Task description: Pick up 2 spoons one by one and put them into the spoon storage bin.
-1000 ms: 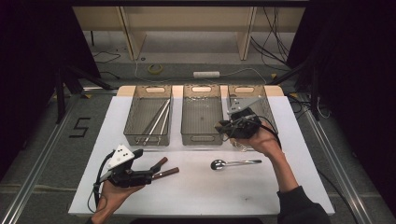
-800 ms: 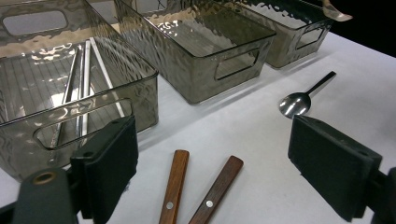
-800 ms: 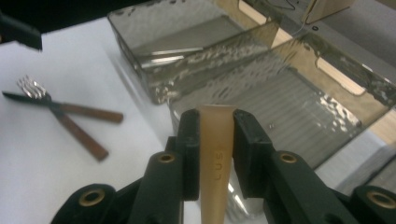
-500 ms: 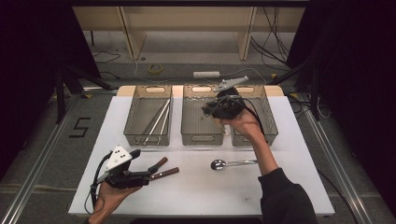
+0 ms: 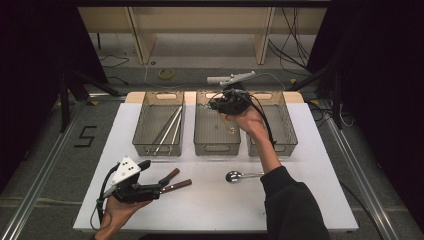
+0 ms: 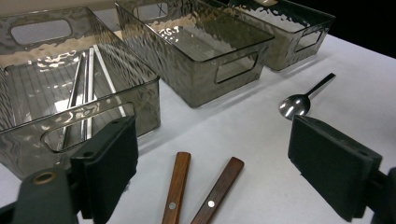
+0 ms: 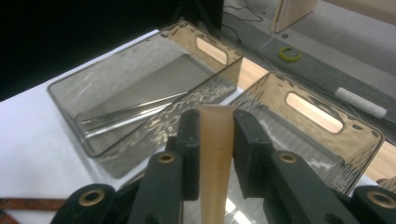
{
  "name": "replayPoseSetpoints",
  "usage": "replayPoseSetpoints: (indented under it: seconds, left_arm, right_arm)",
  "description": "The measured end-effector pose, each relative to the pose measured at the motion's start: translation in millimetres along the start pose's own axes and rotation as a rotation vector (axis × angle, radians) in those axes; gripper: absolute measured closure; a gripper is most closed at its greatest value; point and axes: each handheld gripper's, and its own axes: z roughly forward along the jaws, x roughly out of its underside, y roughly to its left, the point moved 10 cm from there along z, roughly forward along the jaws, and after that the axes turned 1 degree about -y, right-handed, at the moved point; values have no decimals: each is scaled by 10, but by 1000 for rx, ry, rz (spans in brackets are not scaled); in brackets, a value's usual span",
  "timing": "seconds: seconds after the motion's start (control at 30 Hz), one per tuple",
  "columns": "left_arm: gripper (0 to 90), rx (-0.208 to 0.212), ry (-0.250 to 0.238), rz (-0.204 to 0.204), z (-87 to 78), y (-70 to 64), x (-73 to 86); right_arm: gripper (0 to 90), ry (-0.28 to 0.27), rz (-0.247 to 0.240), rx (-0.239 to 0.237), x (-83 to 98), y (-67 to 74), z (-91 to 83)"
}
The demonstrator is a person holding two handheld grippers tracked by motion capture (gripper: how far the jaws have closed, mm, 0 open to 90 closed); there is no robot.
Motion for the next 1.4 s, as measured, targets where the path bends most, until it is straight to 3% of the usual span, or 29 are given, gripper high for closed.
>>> replayPoseSetpoints:
  seconds: [0.4, 0.63, 1.23, 1.3, 1.4]
  left_arm:
    - [154, 2, -18, -2, -20, -8, -20]
    - [154, -3, -21, -3, -25, 2, -23]
    - [155, -12, -25, -4, -22, 14, -30]
    - [154, -12, -26, -3, -21, 16, -32]
    - [155, -14, -24, -1, -22, 17, -28]
  right_arm:
    - [745, 20, 32, 33, 86, -61, 225]
    - [744, 46, 25, 51, 205, -64, 354]
    - [736, 90, 50, 43, 465, -43, 551]
    - [717, 89, 63, 34, 480, -33, 565]
    - [616, 100, 84, 41, 500, -42, 574]
